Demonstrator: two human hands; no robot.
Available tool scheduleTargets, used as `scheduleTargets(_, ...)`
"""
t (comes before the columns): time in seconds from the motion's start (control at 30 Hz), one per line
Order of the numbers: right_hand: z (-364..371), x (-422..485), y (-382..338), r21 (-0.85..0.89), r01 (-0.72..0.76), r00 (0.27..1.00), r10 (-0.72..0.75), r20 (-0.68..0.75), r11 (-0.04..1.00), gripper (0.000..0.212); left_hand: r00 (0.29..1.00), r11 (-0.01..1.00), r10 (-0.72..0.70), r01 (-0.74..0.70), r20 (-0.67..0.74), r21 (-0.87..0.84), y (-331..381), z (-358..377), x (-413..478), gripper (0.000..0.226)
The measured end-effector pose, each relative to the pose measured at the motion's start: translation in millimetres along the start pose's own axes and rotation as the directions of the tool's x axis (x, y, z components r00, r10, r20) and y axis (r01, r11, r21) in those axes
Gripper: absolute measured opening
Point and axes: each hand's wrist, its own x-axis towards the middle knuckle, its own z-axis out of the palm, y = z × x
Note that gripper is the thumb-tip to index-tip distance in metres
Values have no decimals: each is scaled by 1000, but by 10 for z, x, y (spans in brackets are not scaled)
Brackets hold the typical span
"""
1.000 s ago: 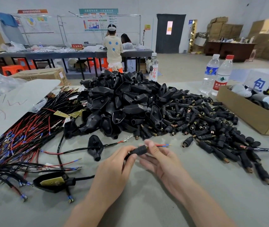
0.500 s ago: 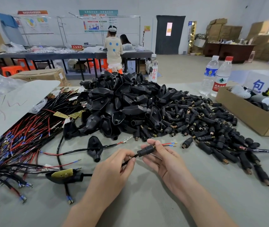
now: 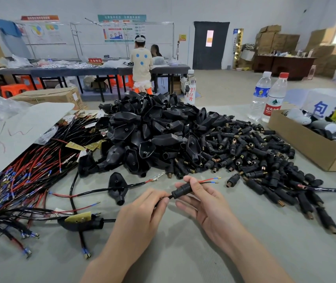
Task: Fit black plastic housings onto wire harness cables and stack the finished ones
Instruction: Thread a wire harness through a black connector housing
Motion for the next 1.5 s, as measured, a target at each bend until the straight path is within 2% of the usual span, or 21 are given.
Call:
scheduleTargets(0.17,-4,-19,-13,12,-4,1000,4,13,1000,27,999,1000,28,-28,-31,-8,26,-17,6,29)
scheduleTargets(0.4,3,-27,-7,45,1,1000,-1,-3,999,28,998,999,49,-49,-25,3,42,-40,19,22)
scheduleTargets(0.67,-19,-11,25,177,-60,997,67,-36,982,25,997,998,65,-64,-52,13,56,-71,25,24)
scheduleTargets(1.1,6,-5,45,239,-114,991,127,-40,964,25,980,972,171,-150,-105,182,57,-100,42,26)
scheduleTargets(1.3,82,-44,63,363,-174,985,170,44,916,25,964,942,217,-164,-156,292,85,-100,58,25)
scheduleTargets(1.4,131,-52,57,401,-160,987,145,69,902,30,965,958,184,-135,-185,253,101,-111,66,21)
scheduleTargets(1.5,142,-70,54,433,-161,987,136,89,887,32,964,985,146,-120,-223,124,135,-121,57,19)
